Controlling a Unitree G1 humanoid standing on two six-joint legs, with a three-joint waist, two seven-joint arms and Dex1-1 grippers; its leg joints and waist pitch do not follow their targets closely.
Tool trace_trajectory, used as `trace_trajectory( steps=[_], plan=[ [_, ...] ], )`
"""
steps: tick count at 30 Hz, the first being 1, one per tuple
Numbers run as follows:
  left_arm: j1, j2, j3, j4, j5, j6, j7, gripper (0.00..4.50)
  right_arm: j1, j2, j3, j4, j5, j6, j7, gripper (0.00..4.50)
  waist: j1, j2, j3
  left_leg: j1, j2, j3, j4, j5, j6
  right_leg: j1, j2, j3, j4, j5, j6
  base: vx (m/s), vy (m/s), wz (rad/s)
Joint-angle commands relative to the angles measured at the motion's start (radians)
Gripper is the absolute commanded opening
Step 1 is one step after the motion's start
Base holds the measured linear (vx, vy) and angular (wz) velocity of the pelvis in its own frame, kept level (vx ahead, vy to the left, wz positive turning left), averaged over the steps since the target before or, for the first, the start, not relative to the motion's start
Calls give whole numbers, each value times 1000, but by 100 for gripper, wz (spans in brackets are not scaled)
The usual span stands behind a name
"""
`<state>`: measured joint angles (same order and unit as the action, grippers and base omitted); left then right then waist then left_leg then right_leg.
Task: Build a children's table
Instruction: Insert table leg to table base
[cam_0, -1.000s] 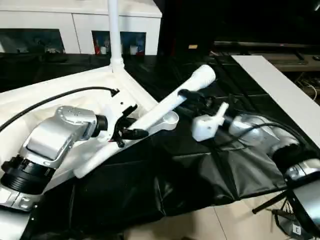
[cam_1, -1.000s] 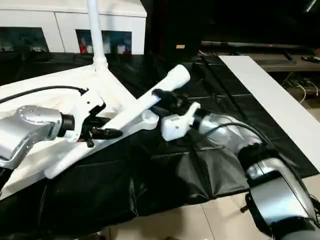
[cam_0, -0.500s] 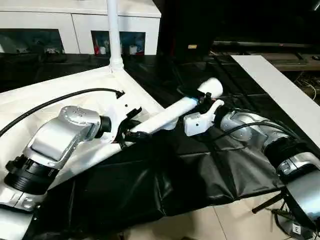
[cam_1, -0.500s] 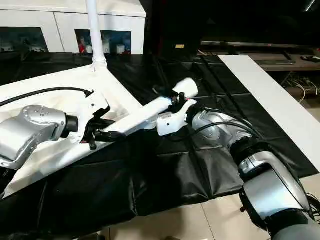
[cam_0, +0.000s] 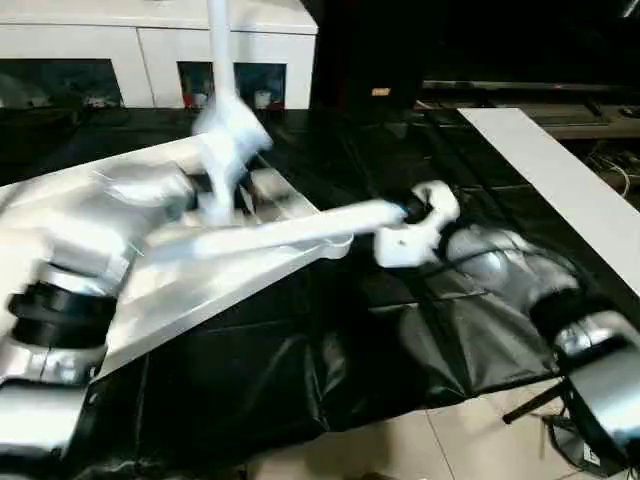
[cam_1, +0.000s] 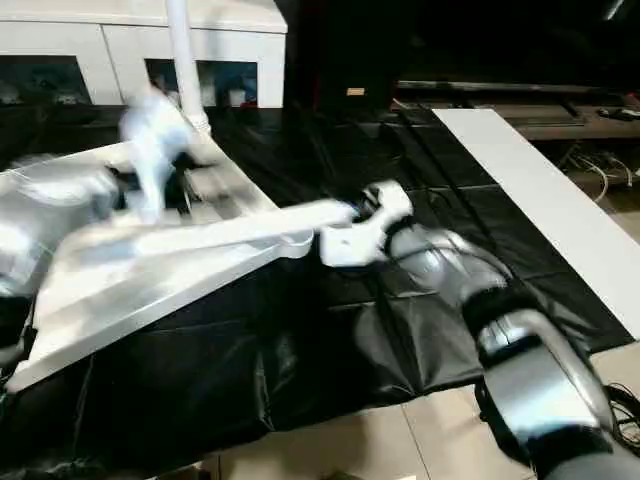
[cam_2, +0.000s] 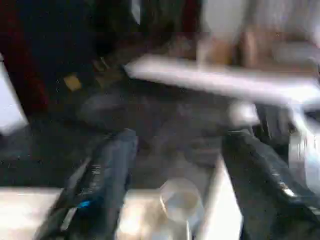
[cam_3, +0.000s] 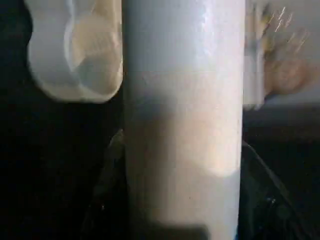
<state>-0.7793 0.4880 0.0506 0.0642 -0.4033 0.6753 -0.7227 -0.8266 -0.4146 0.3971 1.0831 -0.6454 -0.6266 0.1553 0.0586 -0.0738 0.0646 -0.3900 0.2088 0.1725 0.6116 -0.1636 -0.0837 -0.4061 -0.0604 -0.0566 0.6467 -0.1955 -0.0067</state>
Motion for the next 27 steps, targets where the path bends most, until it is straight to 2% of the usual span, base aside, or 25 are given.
trace_trajectory(
  steps=[1, 2, 3, 4, 5, 6, 7, 8, 9, 10, 11, 12, 13, 15, 16, 17, 19, 20, 21, 23, 24, 25, 26, 27],
  plan=[
    [-60, -69, 139, 13, -84, -84, 109, 337, 6, 24, -101, 34, 137, 99, 100, 188, 2, 18, -76, 21, 11, 2, -63, -251, -21, 54, -53, 45, -64, -53, -216, 0, 0, 0],
    [-60, -69, 139, 13, -84, -84, 109, 337, 6, 24, -101, 34, 137, 99, 100, 188, 0, 17, -76, 19, 10, 2, -63, -253, -18, 55, -52, 45, -64, -50, -221, 0, 0, 0],
    [-104, -124, 256, 39, -149, -118, 227, 337, 18, 54, -171, 39, 233, 174, 159, 187, 3, 16, -76, 20, 12, 1, -64, -252, -16, 55, -52, 43, -63, -54, -222, 0, 0, 0],
    [-104, -124, 256, 39, -149, -118, 227, 337, 18, 54, -171, 39, 233, 174, 159, 187, 4, 14, -75, 21, 13, 1, -64, -256, -9, 55, -54, 44, -65, -49, -228, 0, 0, 0],
    [-148, -156, 367, 90, -175, -165, 361, 337, 30, 98, -276, 13, 385, 254, 209, 187, 5, 13, -76, 21, 14, 0, -64, -252, -8, 56, -55, 42, -64, -51, -227, 0, 0, 0],
    [-149, -147, 388, 125, -132, -199, 419, 337, 34, 119, -325, -13, 467, 291, 250, 186, 4, 11, -75, 22, 13, 1, -64, -263, 6, 56, -56, 44, -66, -60, -224, 0, 0, 0],
    [-149, -147, 388, 125, -132, -199, 419, 337, 34, 119, -325, -13, 467, 291, 250, 186, 2, 9, -75, 18, 15, -3, -67, -263, 14, 58, -57, 42, -67, -85, -209, 0, 0, 0],
    [-145, -139, 392, 141, -112, -204, 438, 337, 35, 126, -341, -26, 496, 300, 263, 186, 4, 8, -75, 17, 15, -4, -68, -251, 10, 59, -58, 40, -68, -99, -203, 0, 0, 0],
    [-127, -114, 394, 191, -46, -209, 496, 337, 39, 148, -395, -74, 596, 335, 305, 186, 6, 11, -74, 22, 15, -1, -67, -246, 8, 52, -56, 42, -72, -113, -195, 0, 0, 0],
    [-109, -109, 390, 212, -35, -178, 502, 337, 45, 164, -434, -123, 675, 372, 337, 186, 4, 13, -74, 23, 18, -3, -69, -250, 8, 50, -57, 43, -70, -128, -186, 0, 0, 0],
    [-87, -113, 380, 222, -37, -131, 496, 337, 51, 182, -476, -182, 757, 415, 374, 186, 5, 17, -74, 25, 17, -3, -70, -250, 5, 49, -56, 42, -72, -133, -189, 0, 0, 0],
    [-87, -113, 380, 222, -37, -131, 496, 337, 51, 182, -476, -182, 757, 415, 374, 186, 8, 18, -74, 29, 21, -3, -70, -250, 11, 48, -60, 44, -70, -122, -192, 0, 0, 0],
    [-76, -119, 372, 222, -42, -103, 488, 337, 55, 192, -498, -214, 800, 440, 397, 186, 11, 19, -77, 31, 20, -2, -71, -233, 8, 47, -58, 42, -70, -102, -206, 0, 0, 0],
    [-40, -179, 350, 167, -133, -52, 431, 337, 78, 221, -523, -335, 895, 544, 470, 186, 19, 23, -79, 30, 23, -2, -71, -204, 8, 47, -62, 42, -66, -50, -232, 0, 0, 0],
    [-16, -200, 320, 132, -165, -43, 386, 337, 91, 236, -530, -398, 945, 611, 504, 186, 30, 22, -79, 31, 23, -1, -72, -194, 12, 48, -63, 43, -66, -27, -243, 0, 0, 0],
    [10, -217, 283, 96, -198, -31, 336, 337, 108, 243, -523, -467, 993, 684, 547, 186, 34, 18, -79, 30, 23, -1, -72, -186, 17, 51, -62, 43, -64, -12, -248, 0, 0, 0],
    [64, -242, 226, 9, -304, 42, 230, 364, 150, 241, -487, -590, 1075, 805, 627, 186, 50, 18, -80, 31, 25, 0, -73, -158, 27, 53, -63, 42, -59, 30, -264, 0, 0, 0],
    [73, -248, 209, -16, -323, 60, 219, 364, 165, 238, -476, -620, 1096, 834, 648, 186, 55, 20, -82, 30, 26, -1, -73, -154, 23, 53, -66, 41, -57, 35, -267, 0, 0, 0],
    [96, -272, 158, -92, -382, 120, 188, 364, 214, 222, -445, -715, 1167, 936, 707, 186, 58, 17, -80, 34, 25, 2, -74, -165, 18, 51, -62, 41, -63, 22, -263, 0, 0, 0],
    [102, -302, 132, -137, -425, 165, 178, 382, 253, 199, -420, -775, 1210, 1002, 755, 186, 63, 17, -76, 29, 25, 2, -77, -183, 5, 53, -64, 42, -66, -3, -254, 0, 0, 0],
    [102, -302, 132, -137, -425, 165, 178, 392, 253, 199, -420, -775, 1210, 1002, 755, 186, 64, 15, -76, 30, 25, 2, -78, -192, -1, 53, -65, 42, -69, -24, -247, 0, 0, 0],
    [103, -316, 130, -146, -431, 185, 172, 401, 266, 187, -412, -799, 1221, 1029, 770, 186, 61, 11, -69, 26, 20, 1, -82, -242, -25, 54, -68, 43, -82, -143, -216, 0, 0, 0],
    [106, -329, 115, -153, -429, 196, 165, 407, 284, 173, -403, -838, 1233, 1071, 787, 186, 61, 9, -66, 27, 20, 1, -84, -260, -30, 53, -69, 43, -90, -195, -198, 0, 0, 0],
    [106, -332, 111, -154, -430, 198, 163, 412, 288, 170, -401, -848, 1237, 1084, 791, 186, 62, 8, -64, 30, 21, 0, -83, -281, -37, 50, -72, 46, -98, -272, -164, 0, 0, 0]
  ],
)
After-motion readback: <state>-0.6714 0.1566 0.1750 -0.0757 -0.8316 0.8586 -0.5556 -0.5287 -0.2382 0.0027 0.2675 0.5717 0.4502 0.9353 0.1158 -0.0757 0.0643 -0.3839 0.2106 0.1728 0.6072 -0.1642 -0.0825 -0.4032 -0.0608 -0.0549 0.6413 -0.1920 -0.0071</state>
